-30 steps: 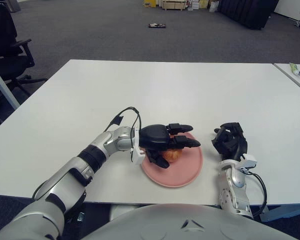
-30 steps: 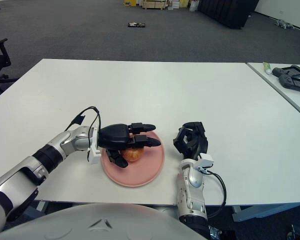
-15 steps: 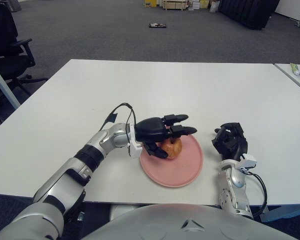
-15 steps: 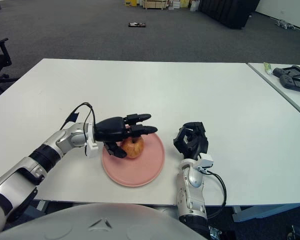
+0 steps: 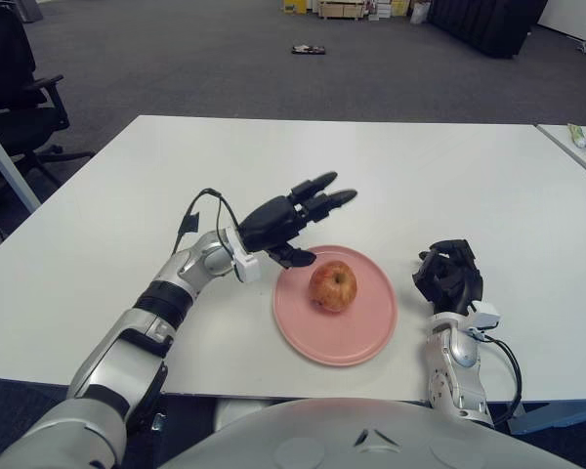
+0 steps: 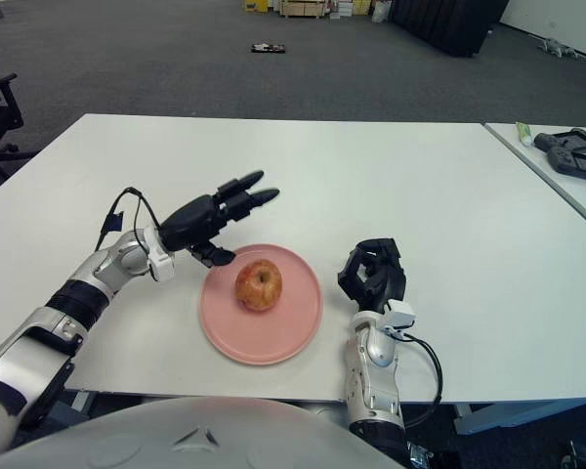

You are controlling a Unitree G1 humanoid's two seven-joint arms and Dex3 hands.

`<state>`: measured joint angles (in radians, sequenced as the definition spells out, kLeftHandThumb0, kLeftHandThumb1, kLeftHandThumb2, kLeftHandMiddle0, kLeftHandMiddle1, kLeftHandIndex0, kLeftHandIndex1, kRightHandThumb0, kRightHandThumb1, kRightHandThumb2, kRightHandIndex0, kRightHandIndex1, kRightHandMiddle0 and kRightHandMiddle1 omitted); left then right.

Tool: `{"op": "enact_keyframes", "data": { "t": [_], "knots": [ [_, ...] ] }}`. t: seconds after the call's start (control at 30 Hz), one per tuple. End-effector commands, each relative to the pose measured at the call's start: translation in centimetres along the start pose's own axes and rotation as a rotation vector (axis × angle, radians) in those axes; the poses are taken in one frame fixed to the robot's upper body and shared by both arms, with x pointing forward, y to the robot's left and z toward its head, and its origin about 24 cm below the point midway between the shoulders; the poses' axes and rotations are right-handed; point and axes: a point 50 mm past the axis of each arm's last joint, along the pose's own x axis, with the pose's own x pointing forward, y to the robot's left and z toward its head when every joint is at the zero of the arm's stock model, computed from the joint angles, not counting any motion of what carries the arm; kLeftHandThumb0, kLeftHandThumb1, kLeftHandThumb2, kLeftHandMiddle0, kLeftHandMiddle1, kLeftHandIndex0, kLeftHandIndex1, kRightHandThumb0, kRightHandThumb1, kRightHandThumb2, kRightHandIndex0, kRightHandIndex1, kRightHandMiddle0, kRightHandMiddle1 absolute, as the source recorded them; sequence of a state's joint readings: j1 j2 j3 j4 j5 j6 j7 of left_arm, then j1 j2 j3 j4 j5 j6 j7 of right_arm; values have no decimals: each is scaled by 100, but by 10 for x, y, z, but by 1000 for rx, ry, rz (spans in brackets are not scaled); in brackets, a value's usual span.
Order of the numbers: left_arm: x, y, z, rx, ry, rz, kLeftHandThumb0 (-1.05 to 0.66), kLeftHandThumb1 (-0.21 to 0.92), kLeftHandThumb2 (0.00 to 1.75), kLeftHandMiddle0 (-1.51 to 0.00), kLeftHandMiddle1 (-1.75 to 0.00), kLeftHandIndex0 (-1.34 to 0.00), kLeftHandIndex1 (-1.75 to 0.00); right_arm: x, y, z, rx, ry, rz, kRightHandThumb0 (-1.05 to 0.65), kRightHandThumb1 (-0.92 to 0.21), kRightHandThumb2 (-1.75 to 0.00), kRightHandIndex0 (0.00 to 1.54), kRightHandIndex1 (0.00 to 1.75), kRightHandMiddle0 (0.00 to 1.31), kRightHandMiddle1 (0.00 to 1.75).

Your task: Put the apple into the plate.

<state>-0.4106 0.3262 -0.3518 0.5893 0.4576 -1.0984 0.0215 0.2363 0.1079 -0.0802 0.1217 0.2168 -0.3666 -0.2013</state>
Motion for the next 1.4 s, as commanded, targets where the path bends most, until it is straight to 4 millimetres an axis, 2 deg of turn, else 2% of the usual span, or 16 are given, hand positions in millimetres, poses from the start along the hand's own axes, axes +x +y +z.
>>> {"op": "enact_keyframes", "data": {
  "t": [0.0,0.03,0.1,0.13,0.17,0.2,0.23,0.3,0.4,0.5,0.53,0.6,0.7,0.77,1.07,1.37],
  "knots": [
    [-8,12,-3,-89,27,192,-102,92,103,-10,-6,0,-32,-5,4,-12,19,74,-19,-43,-47,-113,111,175,49,175],
    [-11,15,-4,-111,35,236,-101,92,105,-14,-12,0,-43,-5,4,-12,19,75,-20,-43,-47,-113,111,175,49,175],
    [-17,20,-4,-145,62,338,-99,92,106,-12,-32,0,-59,-5,4,-12,21,78,-22,-43,-47,-113,110,175,49,175],
    [-20,22,-5,-153,82,391,-97,92,105,-10,-46,0,-72,-6,4,-12,22,79,-22,-43,-47,-113,110,175,49,175],
    [-22,23,-5,-159,96,426,-94,92,104,-11,-62,0,-92,-6,4,-12,22,80,-22,-43,-47,-113,110,175,49,175],
    [-25,24,-6,-154,123,473,-93,92,104,-11,-68,0,-100,-6,4,-12,25,81,-22,-43,-47,-113,109,175,49,175],
    [-26,25,-7,-149,142,505,-87,92,102,-15,-84,-3,-117,-6,4,-12,26,82,-22,-43,-48,-112,109,175,48,175],
    [-32,27,-10,-142,197,575,-80,92,99,-21,-110,-11,-140,-6,4,-12,32,82,-21,-43,-49,-111,108,175,48,175],
    [-44,27,-17,-163,282,663,-74,92,97,-26,-131,-18,-156,-6,4,-11,38,82,-19,-43,-49,-110,108,175,47,175],
    [-53,24,-22,-195,363,745,-66,92,93,-36,-160,-35,-170,-6,4,-11,42,82,-17,-42,-50,-110,108,175,47,175],
    [-55,23,-23,-206,380,771,-65,92,92,-37,-163,-37,-171,-6,4,-11,44,82,-17,-42,-50,-110,108,175,47,175],
    [-63,21,-27,-235,428,814,-50,77,90,-46,-170,-36,-173,-6,4,-11,46,81,-18,-42,-50,-109,108,175,47,175],
    [-83,15,-37,-293,520,855,-43,69,90,-58,-173,-36,-174,-6,3,-10,44,79,-18,-42,-50,-109,108,175,47,175],
    [-91,12,-41,-323,551,867,-41,66,92,-64,-174,-37,-174,-6,3,-10,42,79,-16,-42,-51,-109,108,175,46,175],
    [-93,8,-42,-482,596,893,-42,53,106,-84,-175,-44,-175,-5,3,-10,26,78,-12,-42,-51,-108,108,175,46,175],
    [-107,-8,-43,-529,714,912,-43,48,112,-85,-175,-48,-175,-5,3,-10,39,75,-4,-42,-50,-109,108,175,47,175]
  ]
}}
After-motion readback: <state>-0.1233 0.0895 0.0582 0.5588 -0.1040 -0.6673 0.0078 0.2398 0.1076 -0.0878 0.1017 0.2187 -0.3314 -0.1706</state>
